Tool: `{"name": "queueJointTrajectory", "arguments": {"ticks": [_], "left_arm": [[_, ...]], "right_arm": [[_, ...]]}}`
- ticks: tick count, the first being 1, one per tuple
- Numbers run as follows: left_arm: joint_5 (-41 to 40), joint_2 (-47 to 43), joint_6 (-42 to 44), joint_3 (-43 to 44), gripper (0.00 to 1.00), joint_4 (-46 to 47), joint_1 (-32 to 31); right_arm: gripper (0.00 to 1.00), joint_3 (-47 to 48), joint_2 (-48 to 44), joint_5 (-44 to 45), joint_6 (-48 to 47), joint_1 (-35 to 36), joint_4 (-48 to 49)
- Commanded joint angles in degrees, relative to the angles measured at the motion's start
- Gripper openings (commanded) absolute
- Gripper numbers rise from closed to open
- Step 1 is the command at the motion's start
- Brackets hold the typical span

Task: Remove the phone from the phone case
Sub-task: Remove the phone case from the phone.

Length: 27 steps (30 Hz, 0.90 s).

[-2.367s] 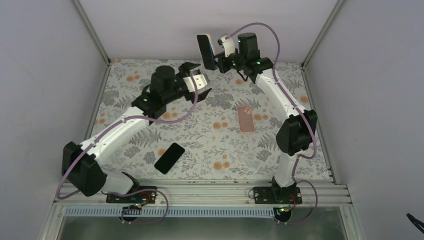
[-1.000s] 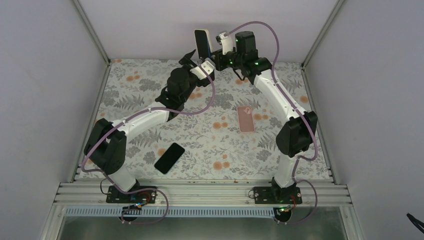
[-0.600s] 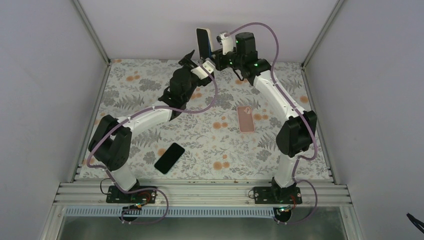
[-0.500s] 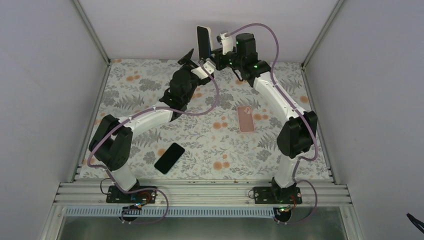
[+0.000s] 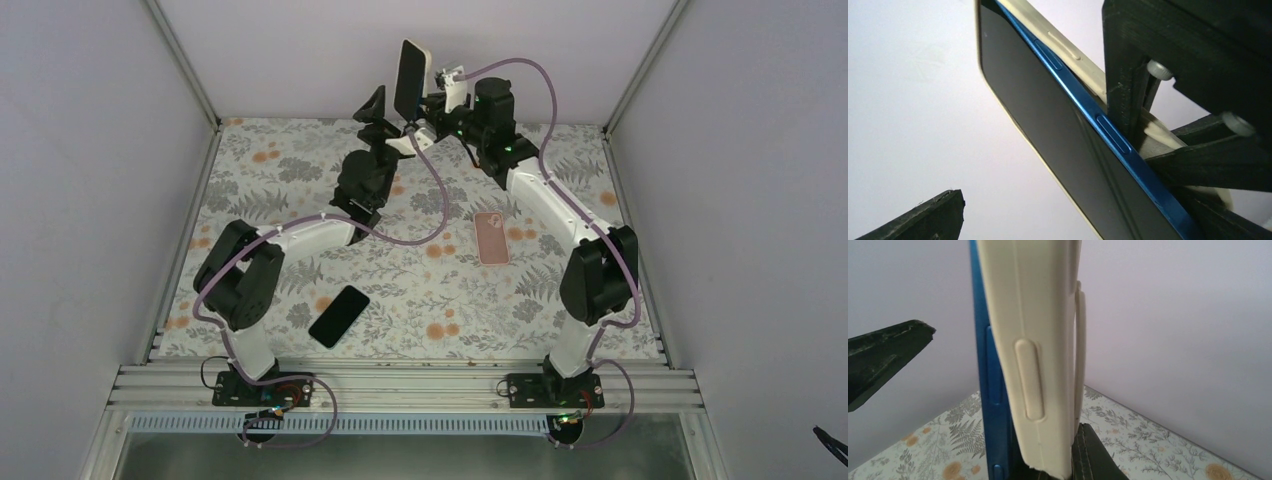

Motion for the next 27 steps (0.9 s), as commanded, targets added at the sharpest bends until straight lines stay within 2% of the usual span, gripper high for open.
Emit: {"name": "queueJointTrajectory", "arguments": {"ticks": [1, 7, 8, 10, 14, 20, 22, 25, 27], "left_arm": [[-5.2, 2.7, 6.7, 4.5, 1.00, 21.6, 2.8], [-1.1, 2.0, 7.9, 0.8, 1.00, 27.5, 1.0], [0.2, 1.8, 8.8, -0.5, 0.96, 29.3, 0.5], [2.0, 2.0, 10.5, -2.0, 0.88, 31.6, -0.8], [3.4, 3.1, 12.6, -3.2, 0.61, 34.3, -3.0], [2.1, 5.6, 13.3, -0.9, 0.45, 35.0, -3.9], [2.1, 5.7, 13.3, -0.5, 0.33, 34.7, -3.9], [1.7, 5.8, 13.2, 0.3, 0.07, 32.8, -4.1], [0.6, 5.5, 12.7, 0.9, 0.02, 31.8, -4.1]], "right_arm": [[0.03, -5.1, -0.5, -20.7, 1.0, 7.9, -11.6], [0.03, -4.1, 1.3, -21.2, 1.2, 8.8, -12.4], [0.03, -3.7, 1.9, -20.9, 1.2, 8.7, -12.8], [0.03, -3.0, 2.9, -20.7, 1.3, 8.6, -13.1], [0.03, -1.8, 4.6, -20.1, 1.3, 8.4, -13.6], [0.03, -2.0, 4.7, -20.4, 0.3, 8.4, -14.0], [0.03, -2.3, 4.6, -20.3, -0.2, 8.2, -14.2], [0.03, -3.1, 4.5, -20.1, -0.3, 7.4, -13.7], [0.03, -3.2, 4.7, -19.8, -0.7, 6.6, -13.8]]}}
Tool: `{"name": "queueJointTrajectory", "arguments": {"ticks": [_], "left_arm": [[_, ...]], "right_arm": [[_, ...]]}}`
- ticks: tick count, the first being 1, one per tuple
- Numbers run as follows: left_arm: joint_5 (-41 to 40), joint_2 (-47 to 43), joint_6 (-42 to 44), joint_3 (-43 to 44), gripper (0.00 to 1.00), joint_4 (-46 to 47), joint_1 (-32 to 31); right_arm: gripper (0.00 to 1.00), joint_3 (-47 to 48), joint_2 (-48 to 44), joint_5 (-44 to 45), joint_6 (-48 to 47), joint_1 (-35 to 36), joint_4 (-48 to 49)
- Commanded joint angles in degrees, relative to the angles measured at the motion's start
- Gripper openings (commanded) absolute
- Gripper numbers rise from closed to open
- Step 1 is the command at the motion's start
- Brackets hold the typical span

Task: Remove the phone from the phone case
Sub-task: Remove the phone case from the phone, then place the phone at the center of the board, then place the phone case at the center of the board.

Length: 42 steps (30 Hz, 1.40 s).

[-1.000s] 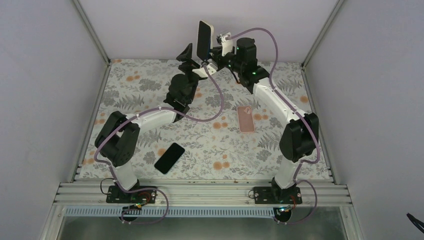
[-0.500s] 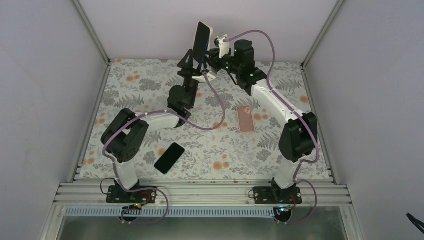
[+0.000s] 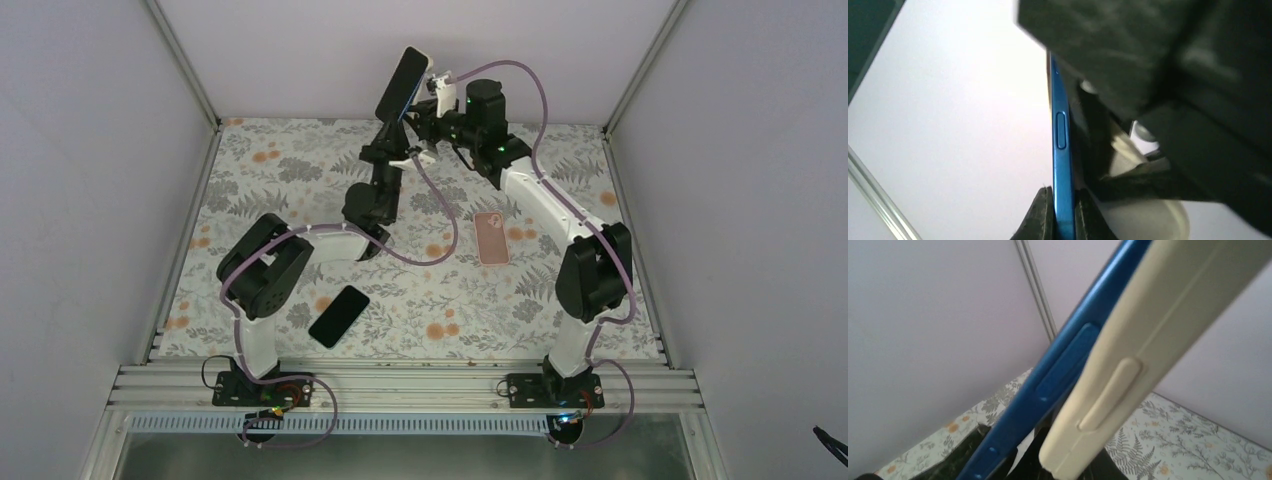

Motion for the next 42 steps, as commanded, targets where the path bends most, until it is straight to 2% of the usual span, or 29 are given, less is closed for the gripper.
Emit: {"name": "queueJointTrajectory", "arguments": {"ticks": [1, 4, 6, 9, 13, 15, 18, 21, 24, 30, 36, 39, 41, 42], "left_arm": [[5.8, -2.8, 0.6, 6.9, 0.02, 5.4, -0.6], [5.0, -5.0, 0.0, 5.3, 0.02, 4.6, -0.9], [4.7, -7.6, -1.3, 3.4, 0.02, 1.8, -1.0], [5.3, -15.4, -6.7, -1.0, 0.02, -8.3, -1.3], [2.5, -24.2, -7.1, -8.4, 0.02, -18.9, -1.5], [1.6, -28.3, -4.0, -14.6, 0.02, -20.6, -1.4], [0.7, -34.1, 1.7, -25.4, 0.02, -21.2, -1.2], [0.0, -37.9, 5.8, -36.5, 0.02, -20.0, -0.4], [-0.8, -39.7, 10.4, -44.2, 0.02, -19.5, -0.3], [-3.9, -34.8, 18.6, -55.0, 0.02, -10.5, -0.1], [-5.5, -24.4, 24.5, -65.7, 0.02, 9.3, 2.1], [-4.0, -15.7, 25.0, -71.3, 0.02, 18.3, 2.2], [-3.8, -9.1, 24.4, -73.6, 0.03, 24.3, 1.9], [-4.2, -7.1, 23.9, -73.9, 0.13, 24.5, 1.9]], "right_arm": [[0.03, -3.9, 3.1, -13.3, -4.0, 5.0, -14.1], [0.03, -2.6, 3.8, -8.0, -6.5, 3.9, -16.4], [0.03, -0.3, 4.9, -1.2, -9.8, 2.9, -19.8], [0.03, 2.8, 6.6, 9.7, -14.6, 0.4, -25.2], [0.03, -0.5, 4.4, 15.0, -16.1, -6.9, -25.1], [0.03, -1.4, 3.4, 13.5, -17.7, -10.7, -26.7], [0.03, 0.4, 3.6, 2.9, -22.9, -14.5, -35.8], [0.03, 2.1, 6.3, -4.2, -31.9, -13.6, -54.0], [0.03, -6.3, 3.6, -8.2, -36.1, -11.9, -58.1], [0.03, -21.7, -0.4, -11.5, -41.6, -5.9, -60.6], [0.04, -30.0, -2.0, -11.1, -40.7, -4.2, -57.6], [0.04, -31.0, -2.5, -8.3, -39.1, -4.0, -55.6], [0.11, -31.0, -2.4, -5.7, -38.0, -4.0, -54.5], [0.22, -30.7, -2.4, -4.7, -37.7, -4.0, -54.3]]}}
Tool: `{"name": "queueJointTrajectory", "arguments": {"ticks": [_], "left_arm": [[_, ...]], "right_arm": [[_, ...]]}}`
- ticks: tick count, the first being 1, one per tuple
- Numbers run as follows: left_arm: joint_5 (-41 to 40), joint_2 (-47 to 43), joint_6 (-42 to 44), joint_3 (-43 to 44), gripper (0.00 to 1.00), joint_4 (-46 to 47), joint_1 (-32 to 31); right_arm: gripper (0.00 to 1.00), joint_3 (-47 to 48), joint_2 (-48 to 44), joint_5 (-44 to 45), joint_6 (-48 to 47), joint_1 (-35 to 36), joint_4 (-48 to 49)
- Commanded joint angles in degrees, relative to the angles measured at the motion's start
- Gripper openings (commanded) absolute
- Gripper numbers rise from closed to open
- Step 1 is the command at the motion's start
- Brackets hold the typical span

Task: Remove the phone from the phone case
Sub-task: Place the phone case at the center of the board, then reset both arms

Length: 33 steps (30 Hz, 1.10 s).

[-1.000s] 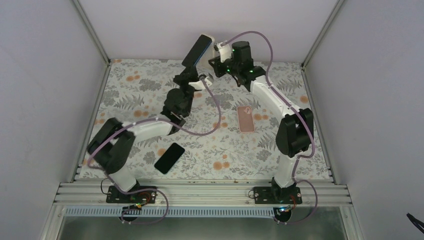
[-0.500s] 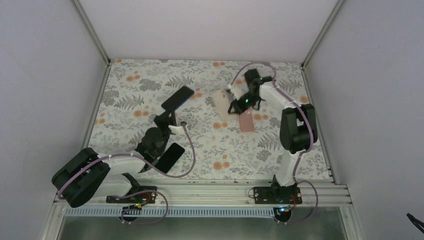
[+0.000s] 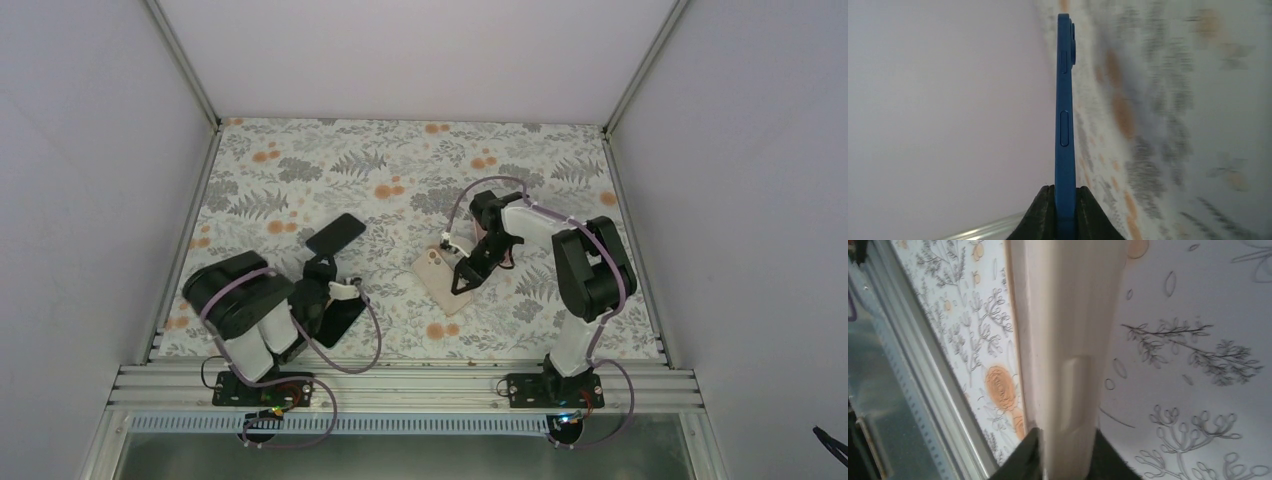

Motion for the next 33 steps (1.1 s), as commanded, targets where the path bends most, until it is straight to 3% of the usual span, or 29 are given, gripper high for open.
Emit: {"name": "queueJointTrajectory", "arguments": {"ticks": [1, 4, 6, 9, 11, 19, 22, 26, 29, 33], "left_arm": [[0.3, 9.0, -0.1, -12.5, 0.29, 20.0, -0.2], [3.3, 10.6, -1.7, -12.4, 0.73, 20.1, -0.3], [5.3, 10.5, -1.8, -12.2, 0.85, 20.2, -0.6], [6.2, 9.9, -1.6, -11.7, 0.92, 20.2, -1.0], [6.8, 9.3, -1.3, -11.8, 1.00, 20.2, -1.0], [11.7, 0.8, 1.2, -11.3, 1.00, 17.3, -1.1], [14.3, -4.7, -0.6, -6.2, 1.00, 6.2, -1.8], [15.9, -12.9, -11.1, 6.9, 1.00, -18.7, -4.0], [20.7, -17.0, -22.5, 21.0, 1.00, -44.3, -4.5], [34.5, -16.6, -33.2, 41.8, 1.00, -81.3, -4.4]], "right_arm": [[0.32, 0.2, -1.8, 3.9, 1.6, -0.1, 3.2], [0.62, 0.2, -2.5, 6.8, 1.5, 0.0, 4.0], [0.74, 0.1, -3.3, 7.4, 1.0, 0.0, 4.2], [0.99, 0.0, -4.5, 8.1, 0.6, 0.1, 4.1], [1.00, 0.0, -5.4, 8.3, 0.5, 0.1, 4.3], [1.00, 5.3, -7.7, 6.3, -1.2, 0.0, 2.8], [1.00, 8.6, -7.0, 6.1, -2.2, 0.1, 0.7], [1.00, 12.2, -6.4, 7.7, -1.5, -0.1, 0.4], [1.00, 13.7, -6.4, 7.6, -1.2, -0.2, 0.1], [1.00, 14.5, -6.6, 6.2, -2.0, -0.6, -1.3]]}}
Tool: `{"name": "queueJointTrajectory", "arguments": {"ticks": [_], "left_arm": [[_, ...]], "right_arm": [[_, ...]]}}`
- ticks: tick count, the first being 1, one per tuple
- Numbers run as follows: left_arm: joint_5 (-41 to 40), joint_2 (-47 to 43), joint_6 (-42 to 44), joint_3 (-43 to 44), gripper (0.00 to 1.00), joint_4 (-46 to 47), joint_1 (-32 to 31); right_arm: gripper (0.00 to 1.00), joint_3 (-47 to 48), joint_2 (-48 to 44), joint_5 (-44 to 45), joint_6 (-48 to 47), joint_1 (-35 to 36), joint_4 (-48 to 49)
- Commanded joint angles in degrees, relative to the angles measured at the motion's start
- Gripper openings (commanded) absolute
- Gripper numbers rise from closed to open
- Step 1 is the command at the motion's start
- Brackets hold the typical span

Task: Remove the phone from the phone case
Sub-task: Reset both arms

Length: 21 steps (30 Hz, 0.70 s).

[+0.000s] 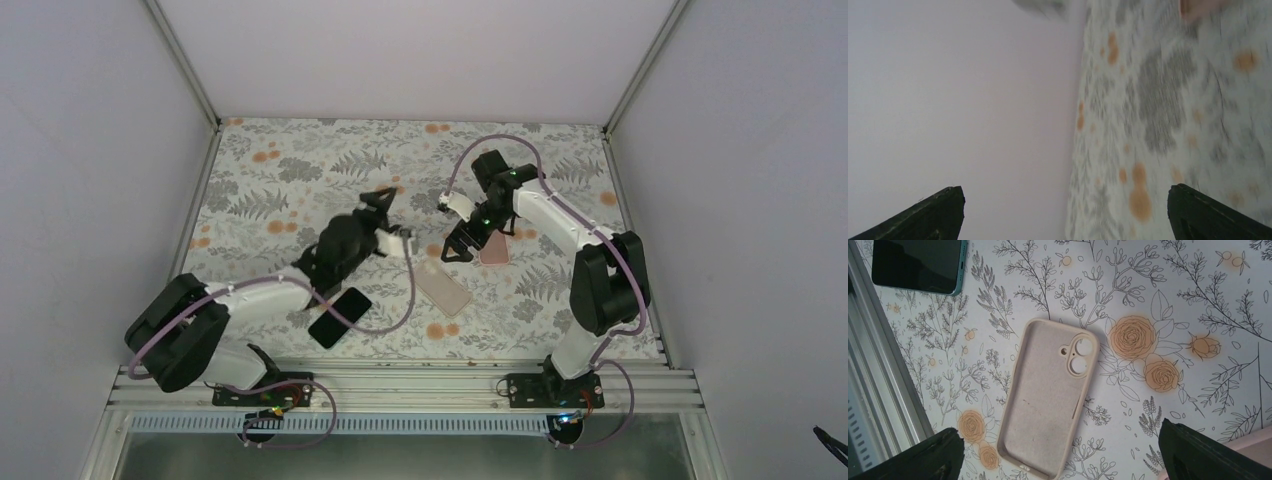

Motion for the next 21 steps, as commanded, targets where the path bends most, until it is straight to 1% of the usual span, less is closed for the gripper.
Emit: {"name": "queueJointTrajectory", "arguments": {"ticks": [1, 3, 4, 6, 8, 10, 13, 16, 19, 21], "left_arm": [[16.7, 0.1, -15.6, 19.5, 1.00, -45.6, -0.2], [20.6, 2.0, -18.2, 26.9, 1.00, -56.6, 0.1], [22.8, 2.4, -19.4, 30.0, 1.00, -60.5, 1.0], [28.4, 2.3, -22.3, 35.4, 1.00, -66.1, 4.8], [36.4, 1.9, -26.2, 41.8, 1.00, -69.6, 11.5], [46.6, 1.8, -30.5, 48.1, 1.00, -73.6, 20.0], [55.9, 3.1, -35.9, 56.1, 1.00, -78.7, 32.2], [58.8, 3.6, -37.9, 59.6, 1.00, -82.9, 39.0], [58.3, 2.3, -39.3, 58.8, 1.00, -83.8, 42.4], [58.1, 0.7, -41.0, 56.9, 1.00, -82.4, 44.0]], "right_arm": [[1.00, 1.4, -0.9, -1.4, -1.4, -0.7, -2.3], [1.00, 1.0, -1.6, -1.1, -1.6, -0.8, -2.1], [1.00, 0.6, -2.0, -0.7, -1.6, -0.9, -1.6], [1.00, -0.6, -2.9, 0.2, -0.8, -1.2, 0.3], [1.00, -1.6, -5.6, 1.8, 1.0, -1.4, 3.3], [1.00, -3.0, -7.9, 2.0, 1.6, -1.6, 5.9], [1.00, -4.8, -11.5, 3.2, 3.9, -1.6, 10.3], [1.00, -6.5, -14.2, 6.2, 5.4, -1.7, 14.3], [1.00, -9.8, -16.2, 8.3, 5.6, -1.9, 17.9], [1.00, -12.1, -16.8, 8.5, 4.8, -1.9, 18.7]]}}
